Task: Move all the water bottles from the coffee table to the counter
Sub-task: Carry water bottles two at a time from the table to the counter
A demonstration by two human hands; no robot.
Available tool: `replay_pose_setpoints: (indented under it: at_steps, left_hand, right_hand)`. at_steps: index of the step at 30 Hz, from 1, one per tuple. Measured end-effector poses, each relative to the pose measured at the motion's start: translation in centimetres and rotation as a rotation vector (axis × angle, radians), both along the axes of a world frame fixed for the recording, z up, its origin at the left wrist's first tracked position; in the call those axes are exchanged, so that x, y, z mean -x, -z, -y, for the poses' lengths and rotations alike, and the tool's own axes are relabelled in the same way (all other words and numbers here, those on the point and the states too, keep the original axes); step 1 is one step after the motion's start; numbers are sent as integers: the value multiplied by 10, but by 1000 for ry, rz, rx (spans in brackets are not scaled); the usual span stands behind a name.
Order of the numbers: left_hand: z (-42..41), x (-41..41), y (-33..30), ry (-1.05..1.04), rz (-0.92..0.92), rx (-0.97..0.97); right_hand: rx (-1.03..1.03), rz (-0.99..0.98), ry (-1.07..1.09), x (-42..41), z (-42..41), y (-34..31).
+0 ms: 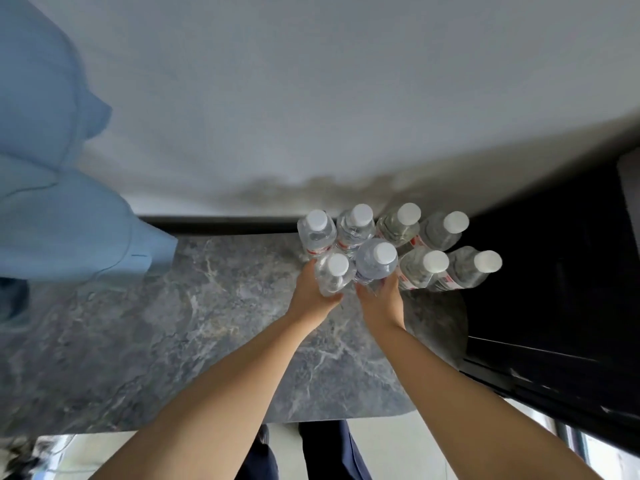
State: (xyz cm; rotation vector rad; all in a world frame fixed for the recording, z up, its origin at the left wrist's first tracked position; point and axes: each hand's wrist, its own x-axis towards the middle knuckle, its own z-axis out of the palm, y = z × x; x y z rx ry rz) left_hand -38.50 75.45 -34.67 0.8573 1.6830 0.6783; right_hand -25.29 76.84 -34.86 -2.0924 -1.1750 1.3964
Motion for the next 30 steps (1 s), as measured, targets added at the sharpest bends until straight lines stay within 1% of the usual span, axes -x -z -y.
replay_pose_setpoints:
  at_steps: [3,5,7,8,10,13,15,17,21,24,26,30]
  left_hand:
    - [10,7,-34,9,-40,19]
    - [20,11,-53,80,-104,51]
    - [37,18,-76,135,-173,109]
    - [45,22,-82,174,-220,144]
    - [67,33,-104,250,-329,187]
    - [97,53,-132,308,-537,183]
    - [118,70,-152,281,-652,176]
    - [142,89,-168,245,-710,179]
    - [210,120,-195,130,-773,191]
    - [275,135,-203,58,-801,236]
    - [325,143,-206,3,-801,277]
    - [451,160,-217,-156,-783,337]
  right_hand:
    - [1,-3,-15,-2,12,-21]
    - [3,1,-46,-2,22,-35]
    - [38,30,-126,-1,33,-55]
    - [71,63,-182,-2,37,-64]
    - [117,128,-365,0,47,-89]
    - [107,226,-662,8,58,-121]
    - [73,279,-801,16,67,-138]
    - [18,371,-1004,29,76,-153]
    - [-147,655,-1389,67,110,-174]
    - [-228,817,-1612,102,152,-184]
    - [-273,880,-1719,125,186,-192]
    - [-403,895,-1913,179,276,-208]
